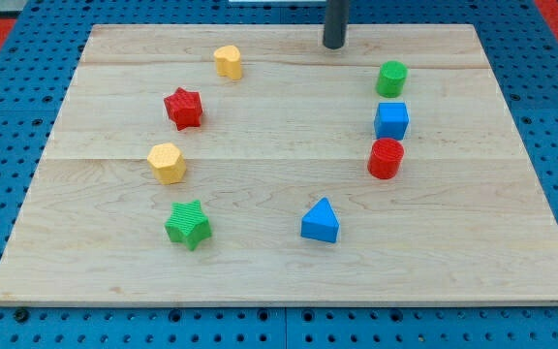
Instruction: Move blue triangle slightly down a bit
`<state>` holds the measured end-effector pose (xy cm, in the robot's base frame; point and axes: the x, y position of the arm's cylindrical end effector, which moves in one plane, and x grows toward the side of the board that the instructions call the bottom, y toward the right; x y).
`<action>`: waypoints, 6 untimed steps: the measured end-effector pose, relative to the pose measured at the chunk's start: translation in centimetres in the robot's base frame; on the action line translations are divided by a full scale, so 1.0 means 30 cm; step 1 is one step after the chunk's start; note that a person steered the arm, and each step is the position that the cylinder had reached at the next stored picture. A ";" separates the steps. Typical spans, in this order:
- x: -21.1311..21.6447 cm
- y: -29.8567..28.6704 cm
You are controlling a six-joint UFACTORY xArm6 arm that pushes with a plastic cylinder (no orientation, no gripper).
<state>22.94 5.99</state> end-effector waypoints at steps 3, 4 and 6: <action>0.598 -0.088; 0.864 -0.088; 0.951 0.028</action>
